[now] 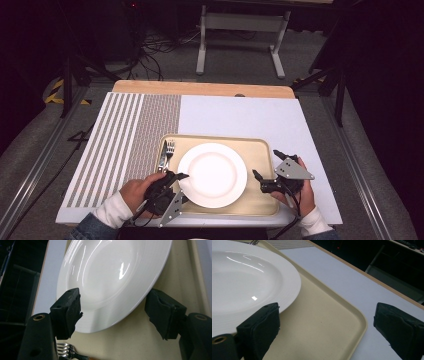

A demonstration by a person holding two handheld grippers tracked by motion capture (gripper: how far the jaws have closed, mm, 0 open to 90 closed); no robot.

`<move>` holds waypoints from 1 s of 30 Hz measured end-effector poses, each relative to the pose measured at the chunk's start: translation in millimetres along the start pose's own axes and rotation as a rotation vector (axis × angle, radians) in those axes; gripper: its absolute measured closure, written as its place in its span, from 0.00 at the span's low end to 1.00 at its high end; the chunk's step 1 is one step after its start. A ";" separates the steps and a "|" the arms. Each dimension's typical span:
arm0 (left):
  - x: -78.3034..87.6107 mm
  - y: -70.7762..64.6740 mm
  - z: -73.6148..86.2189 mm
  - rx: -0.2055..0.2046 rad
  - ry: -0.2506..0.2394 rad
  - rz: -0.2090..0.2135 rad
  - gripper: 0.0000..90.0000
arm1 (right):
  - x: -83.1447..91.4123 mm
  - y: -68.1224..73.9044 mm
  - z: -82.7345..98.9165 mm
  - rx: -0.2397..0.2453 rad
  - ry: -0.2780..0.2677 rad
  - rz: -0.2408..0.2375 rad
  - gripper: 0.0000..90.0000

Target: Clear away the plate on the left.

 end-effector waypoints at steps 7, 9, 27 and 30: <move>2.4 2.4 4.5 0.030 -0.008 -0.027 0.26 | -0.2 0.0 0.0 0.001 0.000 0.000 0.09; 3.2 3.6 5.9 0.036 -0.004 -0.034 0.24 | -0.4 0.2 0.1 0.002 0.002 -0.001 0.09; 17.9 15.5 21.7 0.117 -0.023 -0.088 0.19 | 0.9 -0.2 -0.5 -0.002 -0.007 0.009 0.09; 20.3 18.4 24.7 0.130 -0.033 -0.100 0.19 | 0.9 0.0 -0.7 0.000 -0.007 0.010 0.09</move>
Point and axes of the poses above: each handheld gripper's, and its own axes: x roughly backward along the jaws, z roughly out of its underside, y roughly to its left, the point moved 2 cm from there along -x, roughly forward along the jaws
